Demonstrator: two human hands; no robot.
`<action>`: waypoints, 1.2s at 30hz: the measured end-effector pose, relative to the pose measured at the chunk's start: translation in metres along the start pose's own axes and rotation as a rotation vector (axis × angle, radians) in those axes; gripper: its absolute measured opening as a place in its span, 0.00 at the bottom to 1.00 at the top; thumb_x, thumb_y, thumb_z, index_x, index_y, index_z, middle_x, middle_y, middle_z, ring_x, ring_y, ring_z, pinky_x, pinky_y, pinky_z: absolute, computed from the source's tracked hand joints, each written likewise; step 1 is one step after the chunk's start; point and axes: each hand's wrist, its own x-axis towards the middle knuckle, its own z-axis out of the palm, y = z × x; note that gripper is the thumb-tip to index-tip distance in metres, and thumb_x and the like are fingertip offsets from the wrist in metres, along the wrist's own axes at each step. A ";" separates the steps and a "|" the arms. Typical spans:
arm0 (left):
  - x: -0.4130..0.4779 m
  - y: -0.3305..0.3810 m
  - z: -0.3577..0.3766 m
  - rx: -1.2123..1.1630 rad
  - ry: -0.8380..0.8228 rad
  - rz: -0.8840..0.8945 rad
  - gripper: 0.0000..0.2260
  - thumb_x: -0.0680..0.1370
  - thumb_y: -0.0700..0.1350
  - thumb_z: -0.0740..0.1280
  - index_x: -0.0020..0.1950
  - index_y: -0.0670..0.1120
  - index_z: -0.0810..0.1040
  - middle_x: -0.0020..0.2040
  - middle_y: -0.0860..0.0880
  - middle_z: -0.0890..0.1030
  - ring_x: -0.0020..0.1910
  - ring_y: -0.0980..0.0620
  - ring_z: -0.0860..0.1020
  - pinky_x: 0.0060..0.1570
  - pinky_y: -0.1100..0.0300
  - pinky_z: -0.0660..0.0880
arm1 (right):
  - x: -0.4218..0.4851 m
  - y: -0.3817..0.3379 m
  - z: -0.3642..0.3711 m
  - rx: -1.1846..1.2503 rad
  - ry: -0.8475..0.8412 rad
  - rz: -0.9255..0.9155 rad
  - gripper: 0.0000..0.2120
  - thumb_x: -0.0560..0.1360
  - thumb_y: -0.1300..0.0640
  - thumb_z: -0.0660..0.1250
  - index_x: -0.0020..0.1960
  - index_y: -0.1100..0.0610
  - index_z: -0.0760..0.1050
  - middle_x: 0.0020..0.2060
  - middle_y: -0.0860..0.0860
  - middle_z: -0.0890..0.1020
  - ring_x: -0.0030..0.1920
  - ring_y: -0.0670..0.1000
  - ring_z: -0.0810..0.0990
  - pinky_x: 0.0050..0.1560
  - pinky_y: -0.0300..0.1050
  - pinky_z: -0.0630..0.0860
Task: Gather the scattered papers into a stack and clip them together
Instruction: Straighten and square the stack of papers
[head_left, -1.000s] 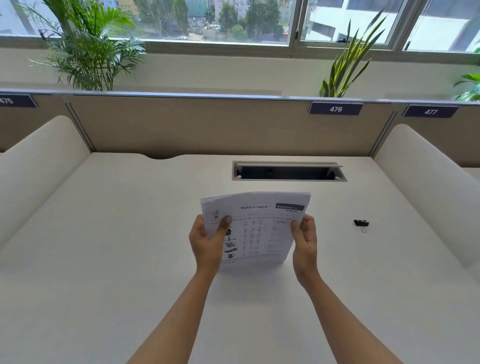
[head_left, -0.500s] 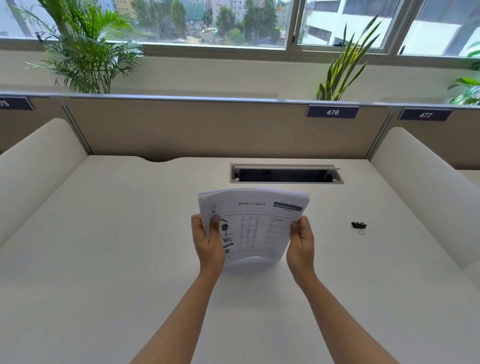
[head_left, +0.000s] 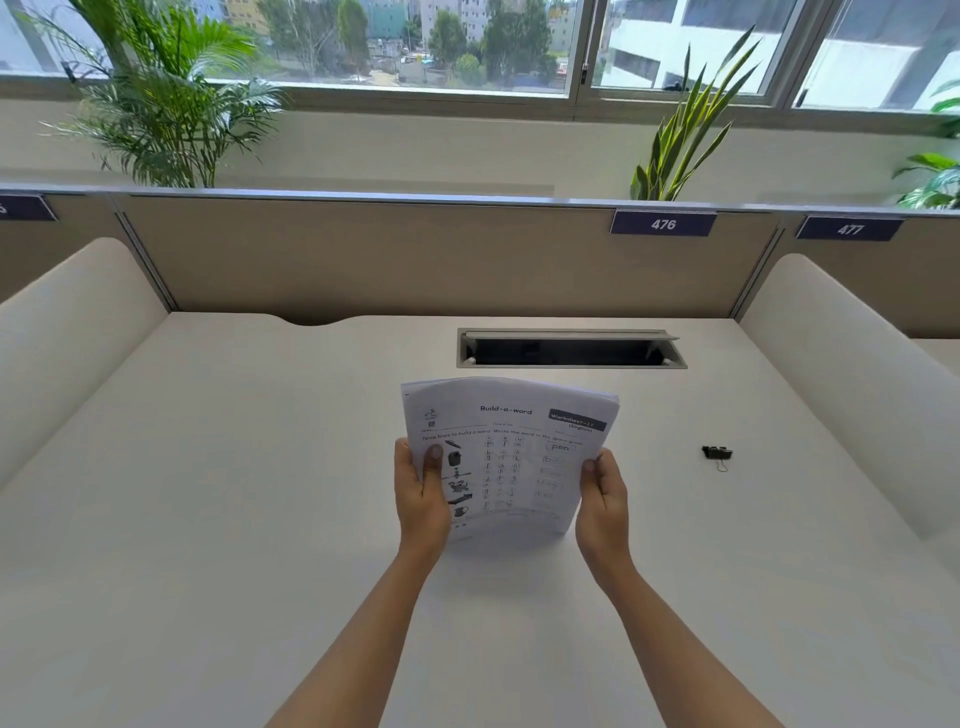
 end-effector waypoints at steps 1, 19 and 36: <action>0.000 0.001 0.000 0.002 -0.001 0.005 0.07 0.82 0.42 0.57 0.50 0.38 0.64 0.42 0.48 0.75 0.37 0.59 0.77 0.33 0.67 0.76 | 0.000 0.000 -0.001 0.003 0.006 -0.009 0.11 0.83 0.64 0.50 0.48 0.69 0.68 0.39 0.53 0.75 0.35 0.41 0.72 0.35 0.30 0.71; 0.021 -0.034 0.005 0.068 -0.054 -0.084 0.06 0.81 0.44 0.59 0.51 0.41 0.66 0.46 0.48 0.78 0.41 0.57 0.80 0.38 0.61 0.79 | 0.015 0.031 -0.011 -0.168 -0.069 -0.002 0.10 0.83 0.60 0.50 0.47 0.55 0.67 0.38 0.39 0.79 0.38 0.40 0.76 0.38 0.35 0.76; 0.063 -0.086 -0.004 0.443 -0.198 -0.310 0.03 0.75 0.42 0.70 0.47 0.48 0.78 0.42 0.50 0.82 0.42 0.48 0.82 0.41 0.55 0.79 | 0.053 0.070 -0.011 -0.478 -0.109 0.302 0.11 0.82 0.58 0.51 0.60 0.53 0.69 0.40 0.45 0.79 0.41 0.49 0.79 0.42 0.49 0.76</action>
